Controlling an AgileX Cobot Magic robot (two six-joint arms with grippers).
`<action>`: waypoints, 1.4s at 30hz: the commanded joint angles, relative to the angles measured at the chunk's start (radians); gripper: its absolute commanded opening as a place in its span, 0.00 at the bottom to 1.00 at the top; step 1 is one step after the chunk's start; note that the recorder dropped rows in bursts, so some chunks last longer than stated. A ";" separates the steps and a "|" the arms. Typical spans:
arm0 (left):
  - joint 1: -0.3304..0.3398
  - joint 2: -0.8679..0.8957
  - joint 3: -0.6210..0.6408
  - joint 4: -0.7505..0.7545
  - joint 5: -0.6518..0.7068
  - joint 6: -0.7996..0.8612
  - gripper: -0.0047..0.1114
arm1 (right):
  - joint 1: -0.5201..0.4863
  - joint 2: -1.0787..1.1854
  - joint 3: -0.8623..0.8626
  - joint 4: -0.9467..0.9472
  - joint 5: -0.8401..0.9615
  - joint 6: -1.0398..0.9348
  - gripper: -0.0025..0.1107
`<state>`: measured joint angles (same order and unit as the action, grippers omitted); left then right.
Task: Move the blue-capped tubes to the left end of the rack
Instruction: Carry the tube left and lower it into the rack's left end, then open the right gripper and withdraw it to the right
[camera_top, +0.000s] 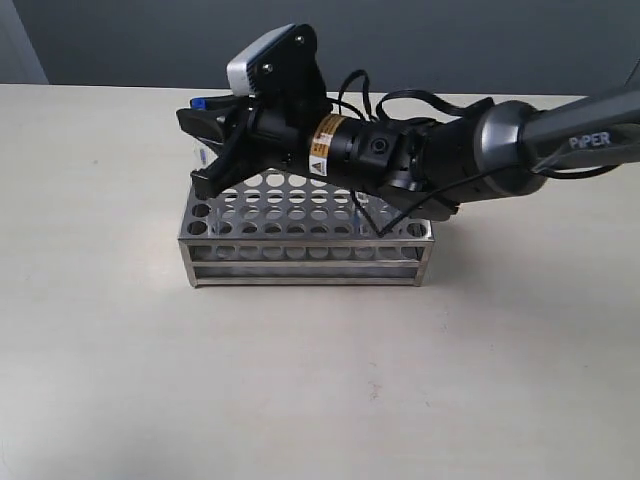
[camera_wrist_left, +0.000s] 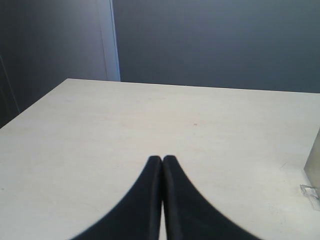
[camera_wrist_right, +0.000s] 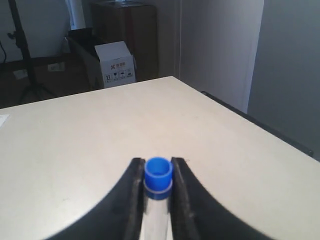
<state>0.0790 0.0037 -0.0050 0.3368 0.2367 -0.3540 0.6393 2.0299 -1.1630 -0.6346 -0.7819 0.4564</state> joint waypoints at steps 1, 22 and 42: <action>-0.009 -0.004 0.003 -0.004 -0.004 -0.002 0.04 | 0.002 0.031 -0.033 -0.027 0.017 0.027 0.02; -0.009 -0.004 0.003 -0.004 -0.004 -0.002 0.04 | 0.002 0.119 -0.042 -0.028 0.027 0.008 0.02; -0.009 -0.004 0.003 -0.004 -0.004 -0.003 0.04 | 0.002 0.113 -0.100 -0.093 0.214 0.104 0.16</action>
<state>0.0790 0.0037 -0.0050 0.3368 0.2367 -0.3540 0.6474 2.1463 -1.2597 -0.6946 -0.6111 0.5356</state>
